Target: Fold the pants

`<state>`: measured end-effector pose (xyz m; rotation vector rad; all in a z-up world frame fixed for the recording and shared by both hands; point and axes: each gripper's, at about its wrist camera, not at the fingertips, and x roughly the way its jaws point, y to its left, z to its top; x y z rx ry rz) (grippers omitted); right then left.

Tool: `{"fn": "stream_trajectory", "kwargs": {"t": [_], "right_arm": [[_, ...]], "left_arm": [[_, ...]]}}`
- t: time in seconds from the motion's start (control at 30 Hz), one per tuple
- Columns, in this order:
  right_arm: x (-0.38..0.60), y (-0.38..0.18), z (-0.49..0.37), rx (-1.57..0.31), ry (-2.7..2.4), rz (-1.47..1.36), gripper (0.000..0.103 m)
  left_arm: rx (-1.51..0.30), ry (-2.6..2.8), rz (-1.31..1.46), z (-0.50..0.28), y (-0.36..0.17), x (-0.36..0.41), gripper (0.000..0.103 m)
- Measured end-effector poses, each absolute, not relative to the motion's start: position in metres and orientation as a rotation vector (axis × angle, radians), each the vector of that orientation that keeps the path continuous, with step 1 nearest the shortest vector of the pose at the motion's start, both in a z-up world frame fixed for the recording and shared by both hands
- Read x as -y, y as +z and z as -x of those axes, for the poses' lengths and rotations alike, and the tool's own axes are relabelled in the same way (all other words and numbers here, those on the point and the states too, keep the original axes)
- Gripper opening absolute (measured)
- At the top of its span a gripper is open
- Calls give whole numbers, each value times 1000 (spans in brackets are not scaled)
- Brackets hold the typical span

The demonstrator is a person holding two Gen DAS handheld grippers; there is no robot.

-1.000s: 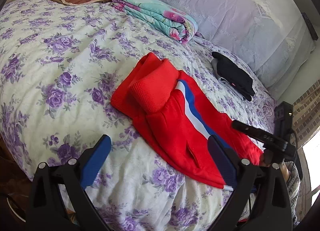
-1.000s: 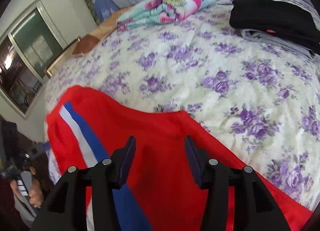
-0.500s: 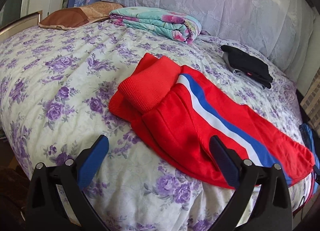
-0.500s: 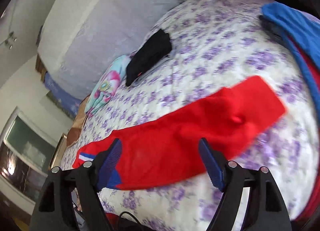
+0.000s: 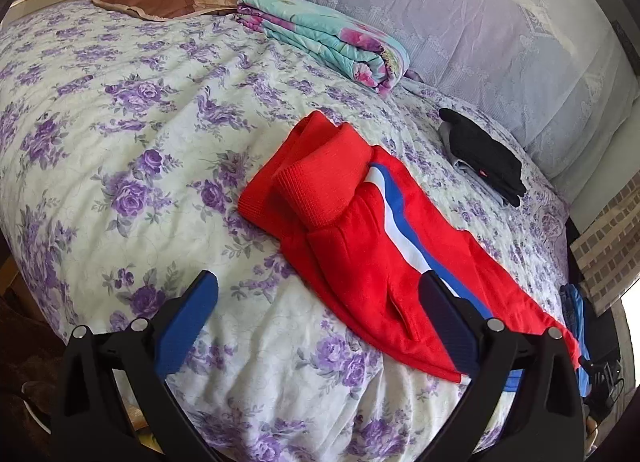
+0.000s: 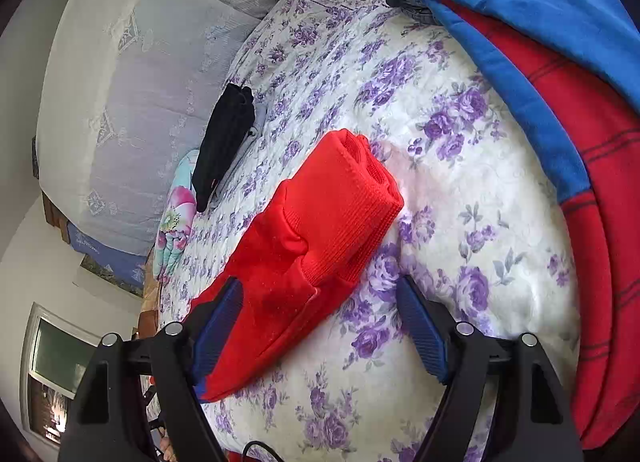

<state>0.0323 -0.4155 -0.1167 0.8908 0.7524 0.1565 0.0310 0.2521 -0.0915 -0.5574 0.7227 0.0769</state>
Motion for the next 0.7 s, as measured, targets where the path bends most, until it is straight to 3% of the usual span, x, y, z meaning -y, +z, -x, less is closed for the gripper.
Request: {"fn": "stream_trajectory", "kwargs": {"t": [0.1,0.17,0.27,0.5,0.57,0.7], "right_arm": [[422,-120,-42,-707,143,-908,73],[424,-123,-47,-679,136,-891,61],[422,-125,-43,-627,153,-840,52],[414,-125,-35,-525,194,-733,43],[414,-126,-35,-505,207,-738,28],[413,-117,-33,-481,196,-735,24]], "left_arm": [[-720,78,565,-30,-90,-253,98],[-717,79,566,-28,-88,-254,98],[-701,80,574,-26,-83,-259,98],[-682,100,595,-19,-79,-268,98],[-684,106,592,-19,-80,-269,98],[-692,124,590,-22,-83,-272,98]]}}
